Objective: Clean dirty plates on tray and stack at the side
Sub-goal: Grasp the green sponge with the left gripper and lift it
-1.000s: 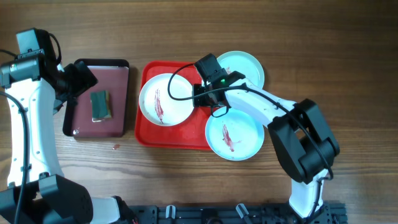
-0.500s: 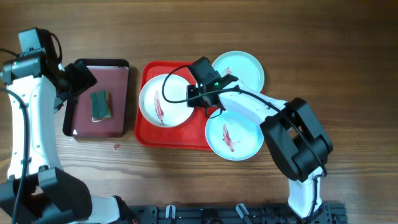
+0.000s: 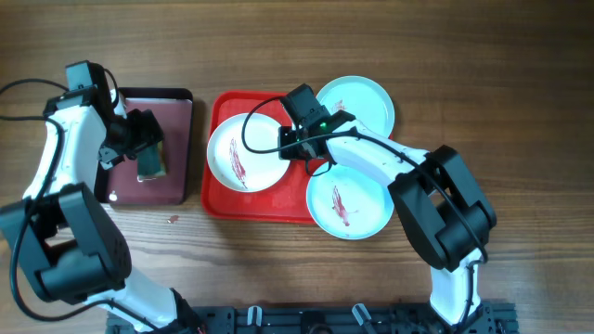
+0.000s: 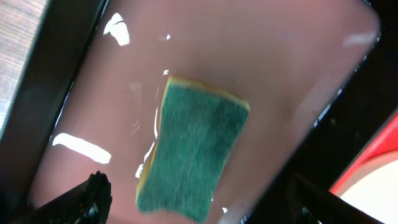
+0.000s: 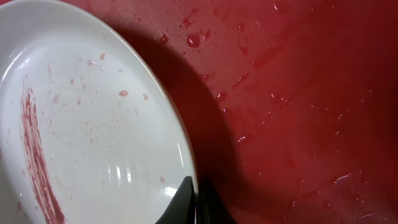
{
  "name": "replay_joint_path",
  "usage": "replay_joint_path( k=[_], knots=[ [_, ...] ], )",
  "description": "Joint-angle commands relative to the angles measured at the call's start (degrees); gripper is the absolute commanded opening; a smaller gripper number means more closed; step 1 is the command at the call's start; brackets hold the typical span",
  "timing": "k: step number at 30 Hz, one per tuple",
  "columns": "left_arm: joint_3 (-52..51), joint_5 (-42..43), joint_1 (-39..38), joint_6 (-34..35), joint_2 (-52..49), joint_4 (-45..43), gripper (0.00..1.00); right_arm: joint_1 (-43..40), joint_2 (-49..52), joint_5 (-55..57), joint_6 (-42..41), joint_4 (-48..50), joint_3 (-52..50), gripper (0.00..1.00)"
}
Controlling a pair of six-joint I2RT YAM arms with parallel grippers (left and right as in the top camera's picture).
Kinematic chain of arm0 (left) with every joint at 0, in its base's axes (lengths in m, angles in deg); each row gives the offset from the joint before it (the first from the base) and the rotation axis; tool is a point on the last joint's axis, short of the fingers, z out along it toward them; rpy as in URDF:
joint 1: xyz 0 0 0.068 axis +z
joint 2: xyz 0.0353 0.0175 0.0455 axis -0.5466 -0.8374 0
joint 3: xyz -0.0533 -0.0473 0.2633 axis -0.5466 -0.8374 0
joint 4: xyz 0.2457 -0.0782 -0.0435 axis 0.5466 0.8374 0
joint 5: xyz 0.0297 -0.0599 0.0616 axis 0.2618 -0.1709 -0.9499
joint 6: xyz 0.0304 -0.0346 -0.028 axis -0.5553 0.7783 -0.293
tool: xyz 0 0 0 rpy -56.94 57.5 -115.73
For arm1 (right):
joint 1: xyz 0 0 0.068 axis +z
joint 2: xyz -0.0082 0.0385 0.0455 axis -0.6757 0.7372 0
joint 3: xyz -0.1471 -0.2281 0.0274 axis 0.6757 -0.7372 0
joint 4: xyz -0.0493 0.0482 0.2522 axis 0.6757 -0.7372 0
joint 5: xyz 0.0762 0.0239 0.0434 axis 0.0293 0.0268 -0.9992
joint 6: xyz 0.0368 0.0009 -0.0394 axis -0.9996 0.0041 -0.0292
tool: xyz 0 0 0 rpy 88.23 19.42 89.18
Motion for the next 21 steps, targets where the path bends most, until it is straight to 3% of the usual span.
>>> replay_joint_path(
  k=[1,9,17,20,21],
  knots=[
    [-0.5,1.3,0.3,-3.5,-2.0,-3.2,0.86,0.1,1.7,0.5,-0.9,0.1,0.6,0.04],
    [-1.6,1.3,-3.0,-3.2,-6.1,-3.8,0.79,0.1,1.7,0.3,-0.9,0.0,0.6,0.05],
    [-1.6,-3.4,-3.5,1.6,-8.8,-3.3,0.68,0.1,1.7,0.3,-0.9,-0.1,0.6,0.05],
    [-1.6,-3.5,-3.5,1.9,-8.9,-2.7,0.59,0.1,1.7,0.2,-0.9,0.1,0.6,0.05],
    [-1.6,-3.5,-3.5,3.0,-8.9,-2.7,0.51,0.1,1.7,0.2,-0.9,0.1,0.6,0.05]
  ],
)
